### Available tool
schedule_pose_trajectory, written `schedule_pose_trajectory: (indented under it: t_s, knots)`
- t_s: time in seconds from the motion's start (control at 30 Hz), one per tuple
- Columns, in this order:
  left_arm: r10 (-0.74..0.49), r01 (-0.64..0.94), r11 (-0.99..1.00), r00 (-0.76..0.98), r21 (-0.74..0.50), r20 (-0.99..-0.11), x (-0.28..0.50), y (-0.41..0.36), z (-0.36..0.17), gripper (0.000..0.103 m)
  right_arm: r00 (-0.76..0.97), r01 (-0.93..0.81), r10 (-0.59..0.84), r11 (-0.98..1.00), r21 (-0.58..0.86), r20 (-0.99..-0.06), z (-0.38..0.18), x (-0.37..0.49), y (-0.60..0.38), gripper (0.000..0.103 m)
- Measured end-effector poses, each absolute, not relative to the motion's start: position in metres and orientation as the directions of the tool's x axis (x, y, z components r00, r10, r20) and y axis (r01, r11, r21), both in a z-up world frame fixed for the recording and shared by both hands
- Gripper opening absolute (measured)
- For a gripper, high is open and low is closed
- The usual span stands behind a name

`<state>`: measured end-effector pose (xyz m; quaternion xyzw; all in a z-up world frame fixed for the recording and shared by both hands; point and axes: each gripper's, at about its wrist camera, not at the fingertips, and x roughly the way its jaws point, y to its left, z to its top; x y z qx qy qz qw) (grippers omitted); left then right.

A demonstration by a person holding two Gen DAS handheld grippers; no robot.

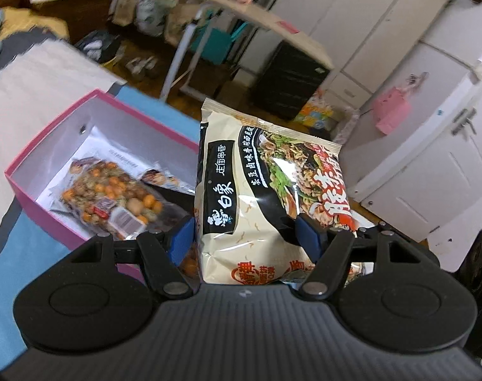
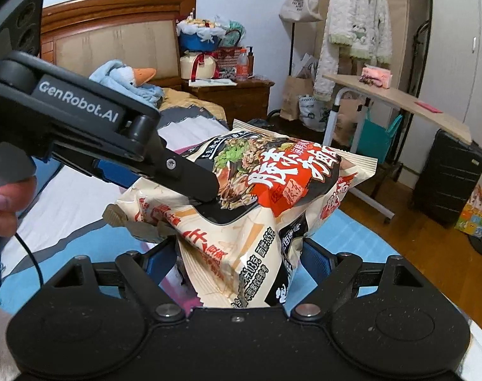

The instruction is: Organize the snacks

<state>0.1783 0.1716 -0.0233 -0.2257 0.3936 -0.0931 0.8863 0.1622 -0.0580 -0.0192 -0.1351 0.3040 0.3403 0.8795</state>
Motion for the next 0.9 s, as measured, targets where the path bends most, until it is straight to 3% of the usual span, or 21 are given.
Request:
schedule_pose_trajectory:
  t_s: [0.3, 0.9]
  knots:
    - [-0.250, -0.126, 0.894, 0.655, -0.430, -0.713, 0.217, 0.191, -0.047, 0.069, 0.553, -0.631, 0.565, 0.764, 0.135, -0.612, -0.054, 0.195, -0.038, 0.087]
    - [-0.205, -0.134, 0.915, 0.660, -0.381, -0.723, 0.216, 0.209, -0.083, 0.068, 0.492, -0.648, 0.583, 0.741, 0.176, -0.646, -0.092, 0.206, -0.017, 0.090]
